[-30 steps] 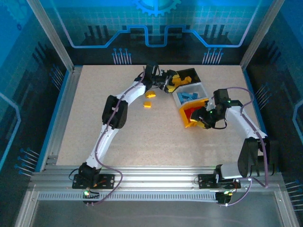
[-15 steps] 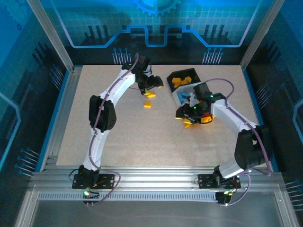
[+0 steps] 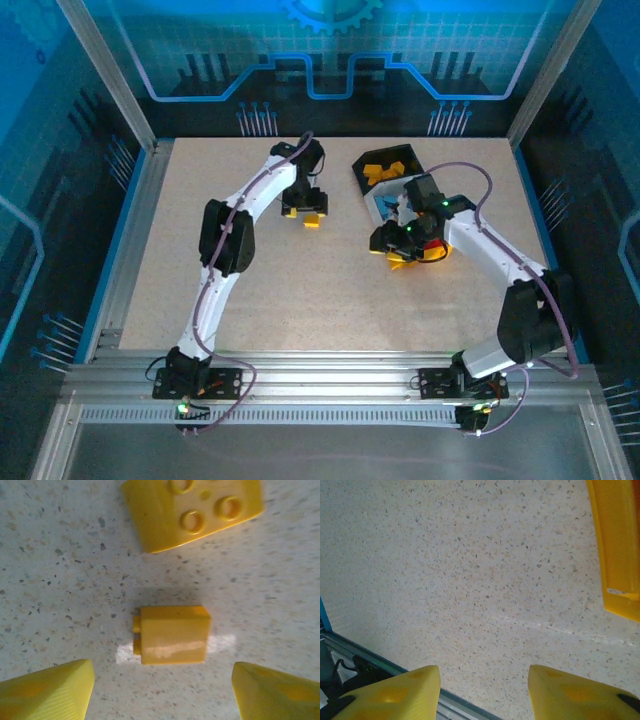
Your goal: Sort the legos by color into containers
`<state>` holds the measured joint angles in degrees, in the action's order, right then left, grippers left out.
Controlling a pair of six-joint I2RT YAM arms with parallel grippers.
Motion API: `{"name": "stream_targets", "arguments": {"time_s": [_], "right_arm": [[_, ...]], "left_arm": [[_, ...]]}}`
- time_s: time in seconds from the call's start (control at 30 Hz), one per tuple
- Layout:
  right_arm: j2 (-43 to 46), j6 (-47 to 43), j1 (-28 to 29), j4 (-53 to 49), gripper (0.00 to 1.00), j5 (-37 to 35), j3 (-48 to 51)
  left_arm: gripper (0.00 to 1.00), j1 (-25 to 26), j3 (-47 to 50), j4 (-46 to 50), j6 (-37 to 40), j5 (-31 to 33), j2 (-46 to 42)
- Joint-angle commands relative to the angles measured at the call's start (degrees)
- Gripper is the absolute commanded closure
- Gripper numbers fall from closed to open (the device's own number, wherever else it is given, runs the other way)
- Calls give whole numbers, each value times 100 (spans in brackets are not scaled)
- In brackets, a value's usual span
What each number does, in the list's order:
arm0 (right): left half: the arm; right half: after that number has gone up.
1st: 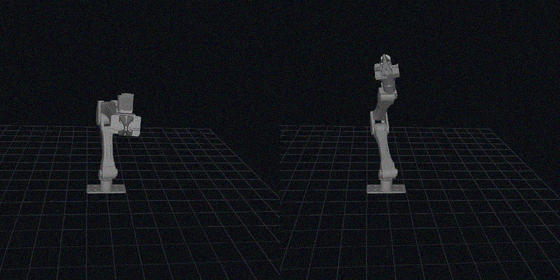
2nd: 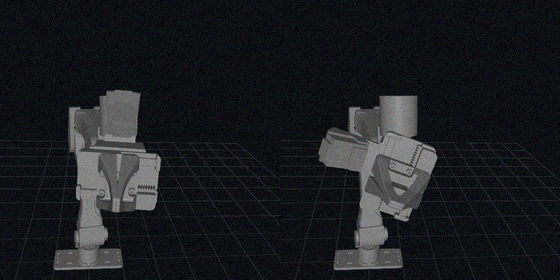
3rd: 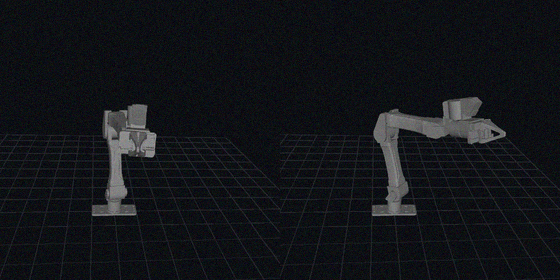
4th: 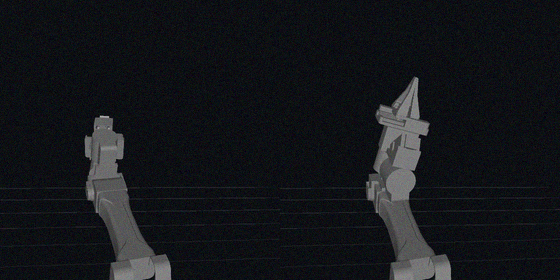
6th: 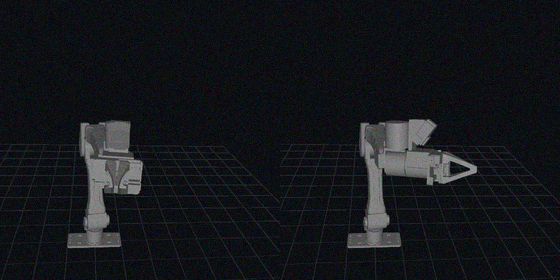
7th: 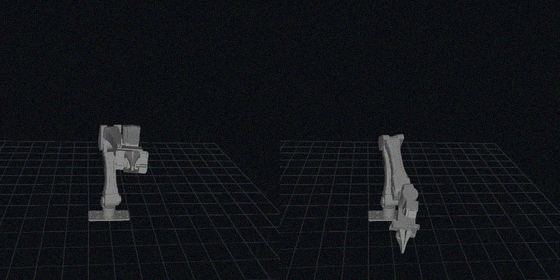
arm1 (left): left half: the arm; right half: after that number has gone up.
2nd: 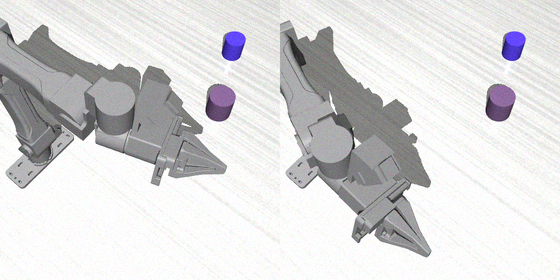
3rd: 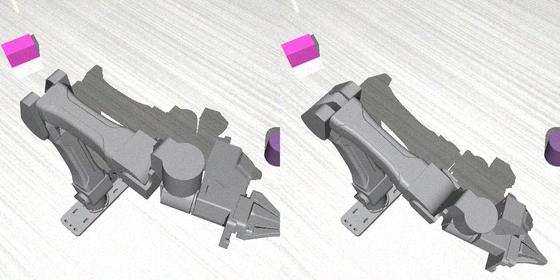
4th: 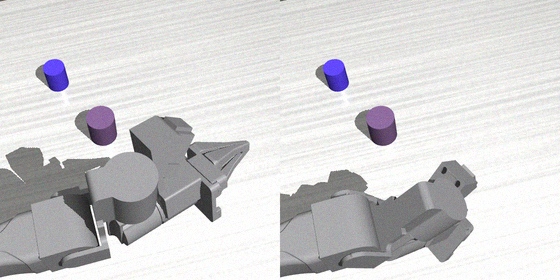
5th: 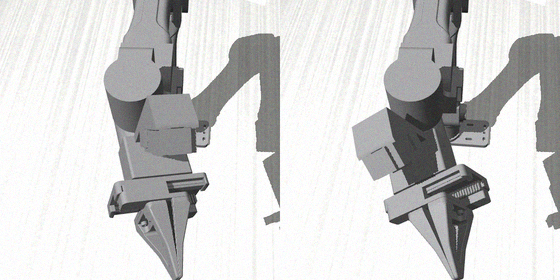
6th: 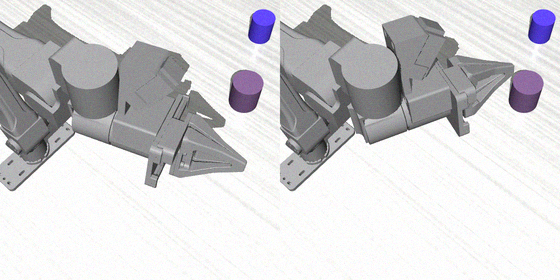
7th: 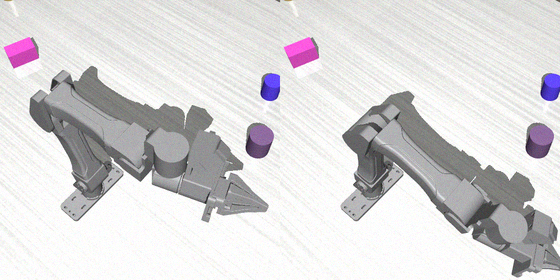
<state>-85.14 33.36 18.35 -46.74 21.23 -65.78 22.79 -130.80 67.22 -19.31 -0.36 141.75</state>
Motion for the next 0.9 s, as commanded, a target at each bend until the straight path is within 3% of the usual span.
{"name": "stream_targets", "arguments": {"time_s": [0.0,0.47,0.87], "right_arm": [[156,-141,3,-250,49,-65,65],[82,-201,-7,-238,50,27,107],[-108,-189,2,-164,50,153,-40]], "left_arm": [[27,20,-130,182,172,196,190],[32,26,-316,53,76,45,589],[44,230,-10,-267,-134,-381,556]]}}
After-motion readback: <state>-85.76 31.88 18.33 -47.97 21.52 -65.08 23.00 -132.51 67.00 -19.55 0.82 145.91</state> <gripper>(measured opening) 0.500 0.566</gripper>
